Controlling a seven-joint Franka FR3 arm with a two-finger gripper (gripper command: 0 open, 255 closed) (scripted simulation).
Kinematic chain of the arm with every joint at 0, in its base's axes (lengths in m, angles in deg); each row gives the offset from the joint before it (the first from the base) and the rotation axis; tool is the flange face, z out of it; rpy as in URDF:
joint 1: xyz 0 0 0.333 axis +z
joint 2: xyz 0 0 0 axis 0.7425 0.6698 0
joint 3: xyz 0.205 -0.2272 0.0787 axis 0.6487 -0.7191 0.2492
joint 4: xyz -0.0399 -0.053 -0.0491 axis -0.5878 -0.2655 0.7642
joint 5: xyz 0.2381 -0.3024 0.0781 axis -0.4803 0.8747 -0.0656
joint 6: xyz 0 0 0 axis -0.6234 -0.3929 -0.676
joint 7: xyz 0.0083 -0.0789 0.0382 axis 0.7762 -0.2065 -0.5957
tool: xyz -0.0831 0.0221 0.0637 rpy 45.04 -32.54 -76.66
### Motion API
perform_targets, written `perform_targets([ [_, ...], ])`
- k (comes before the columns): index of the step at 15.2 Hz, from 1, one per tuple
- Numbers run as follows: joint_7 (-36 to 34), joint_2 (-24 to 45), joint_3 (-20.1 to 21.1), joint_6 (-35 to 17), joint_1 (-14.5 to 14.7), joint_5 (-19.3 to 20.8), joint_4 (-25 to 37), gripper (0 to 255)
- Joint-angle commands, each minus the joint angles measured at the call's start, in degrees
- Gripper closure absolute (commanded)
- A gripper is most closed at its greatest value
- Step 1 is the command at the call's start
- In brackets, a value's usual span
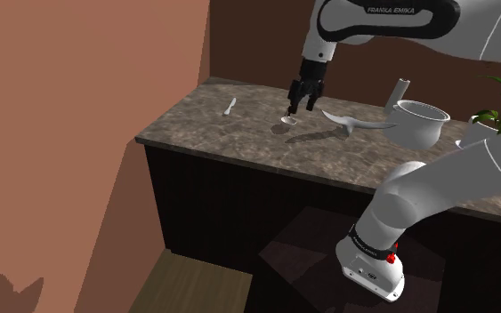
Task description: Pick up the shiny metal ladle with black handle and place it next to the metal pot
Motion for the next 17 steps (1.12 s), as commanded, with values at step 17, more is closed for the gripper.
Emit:
perform_targets([
  [17,-13.12,28.88,-5.26,-22.07,-7.79,0.32,12.7,0],
])
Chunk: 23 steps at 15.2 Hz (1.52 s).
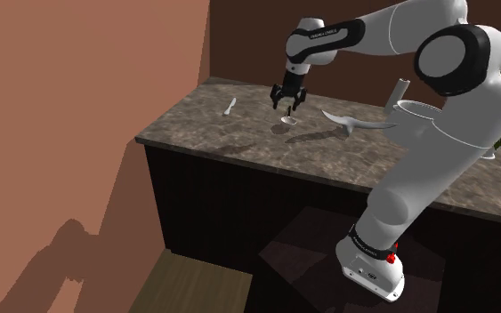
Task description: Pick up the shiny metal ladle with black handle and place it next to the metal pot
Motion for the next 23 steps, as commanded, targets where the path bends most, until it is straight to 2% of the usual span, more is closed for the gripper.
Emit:
perform_targets([
  [1,-1.44,3.18,-0.74,-2.2,-0.76,-0.25,1.63,0],
  [8,-5.59,14.21,-3.61,-6.6,-3.74,-2.01,10.19,0],
  [16,-10.03,26.5,-6.61,-9.37,-8.03,-5.24,21.57,0],
  [23,-9.8,29.73,-6.34,-12.85,-8.58,-6.29,21.36,0],
])
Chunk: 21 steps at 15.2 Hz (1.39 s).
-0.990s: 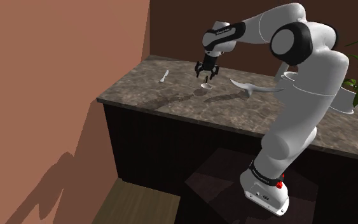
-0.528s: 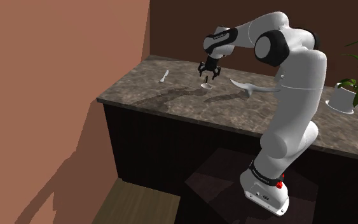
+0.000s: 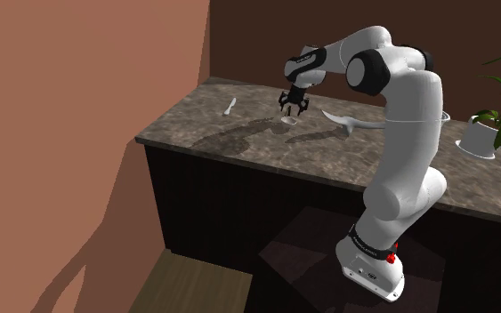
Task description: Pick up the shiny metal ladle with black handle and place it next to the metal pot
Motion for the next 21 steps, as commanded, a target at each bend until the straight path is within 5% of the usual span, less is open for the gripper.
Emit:
perform_targets([
  [1,0.02,0.93,0.17,-1.08,0.0,-0.27,-0.15,0],
  [9,0.07,1.18,0.22,-1.38,-0.03,-0.35,-0.21,0],
  [10,0.07,1.18,0.22,-1.38,-0.03,-0.35,-0.21,255],
  [21,-0.13,0.55,0.08,-0.14,0.04,-0.09,0.43,255],
])
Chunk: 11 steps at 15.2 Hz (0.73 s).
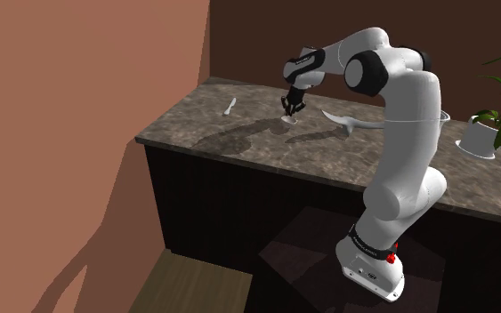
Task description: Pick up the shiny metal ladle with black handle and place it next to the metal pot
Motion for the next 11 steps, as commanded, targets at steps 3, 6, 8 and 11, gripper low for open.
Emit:
perform_targets([
  [3,-0.37,-1.14,-0.22,2.41,0.11,0.46,1.28,255],
  [6,-0.64,-1.91,-0.38,4.36,0.16,0.79,2.5,255],
  [8,-0.81,-2.37,-0.47,5.69,0.19,0.99,3.39,255],
  [11,-1.05,-2.97,-0.6,7.72,0.2,1.27,4.84,255],
])
